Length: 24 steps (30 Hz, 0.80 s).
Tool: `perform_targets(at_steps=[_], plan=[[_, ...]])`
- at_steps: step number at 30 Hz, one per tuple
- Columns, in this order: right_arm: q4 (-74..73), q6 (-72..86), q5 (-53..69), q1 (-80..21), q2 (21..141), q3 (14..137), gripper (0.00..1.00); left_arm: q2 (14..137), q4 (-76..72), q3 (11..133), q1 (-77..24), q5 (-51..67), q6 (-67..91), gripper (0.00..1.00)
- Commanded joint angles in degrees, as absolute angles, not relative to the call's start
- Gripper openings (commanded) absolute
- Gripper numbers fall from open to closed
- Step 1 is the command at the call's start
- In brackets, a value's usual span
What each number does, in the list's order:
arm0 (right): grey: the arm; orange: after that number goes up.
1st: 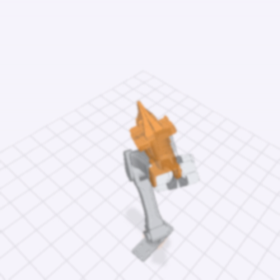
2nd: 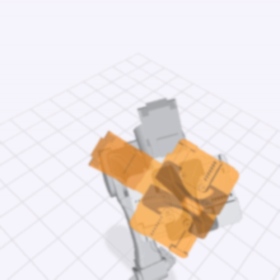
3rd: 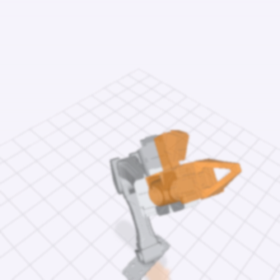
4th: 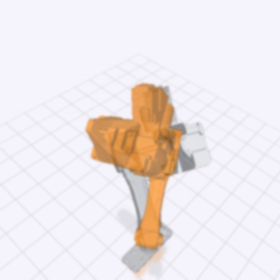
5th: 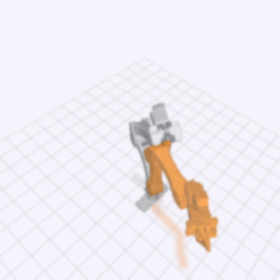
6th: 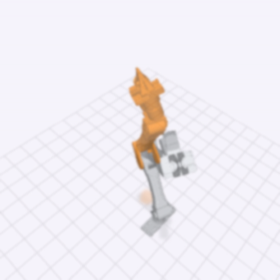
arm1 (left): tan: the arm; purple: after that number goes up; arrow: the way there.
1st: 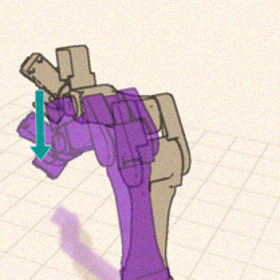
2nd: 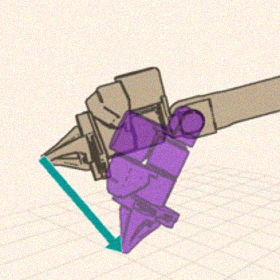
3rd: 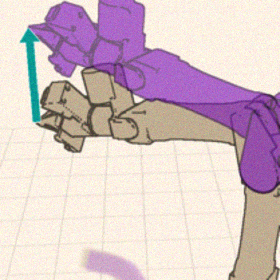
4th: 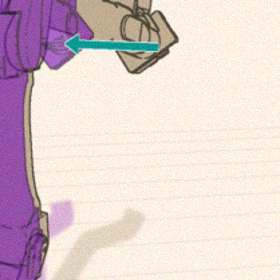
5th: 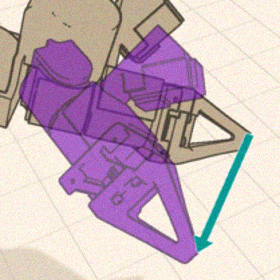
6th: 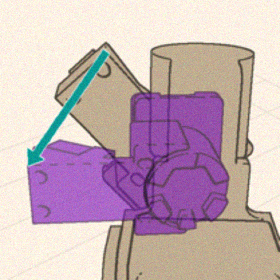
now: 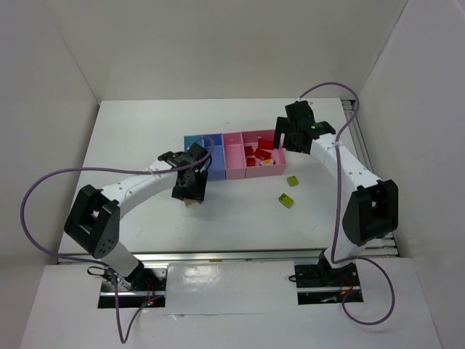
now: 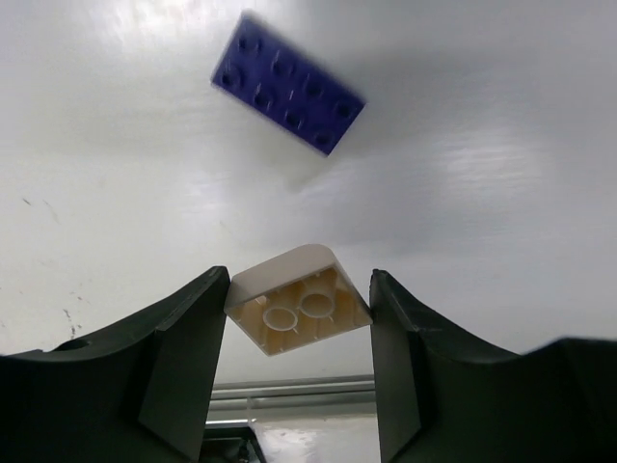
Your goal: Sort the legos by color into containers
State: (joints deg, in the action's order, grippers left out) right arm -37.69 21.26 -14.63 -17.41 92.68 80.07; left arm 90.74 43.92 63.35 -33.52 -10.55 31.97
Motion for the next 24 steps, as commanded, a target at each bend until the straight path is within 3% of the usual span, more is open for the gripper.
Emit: perform_targets(at_steps=[1, 15, 18, 21, 24], plan=[[-38.3, 22.4, -16.3, -16.0, 87.4, 78.9, 0.92, 88.7, 49.5, 72.7, -33.5, -14.1, 33.7, 0.35], [-45.3, 28.3, -11.3, -10.6, 77.7, 63.1, 0.92, 113.2, 51.8, 103.2, -22.7, -16.5, 30.8, 0.36], [-45.3, 28.8, -7.5, -10.6, 75.9, 59.5, 0.92, 115.4, 51.8, 105.0, -21.2, -15.9, 30.1, 0.46], [-45.3, 29.4, -7.6, -13.5, 75.2, 57.0, 0.92, 116.2, 51.8, 105.7, -20.7, -14.5, 30.1, 0.70], [-44.3, 30.0, -6.0, -15.2, 75.2, 54.6, 0.94, 116.2, 51.8, 105.7, -20.7, -13.5, 30.1, 0.82]])
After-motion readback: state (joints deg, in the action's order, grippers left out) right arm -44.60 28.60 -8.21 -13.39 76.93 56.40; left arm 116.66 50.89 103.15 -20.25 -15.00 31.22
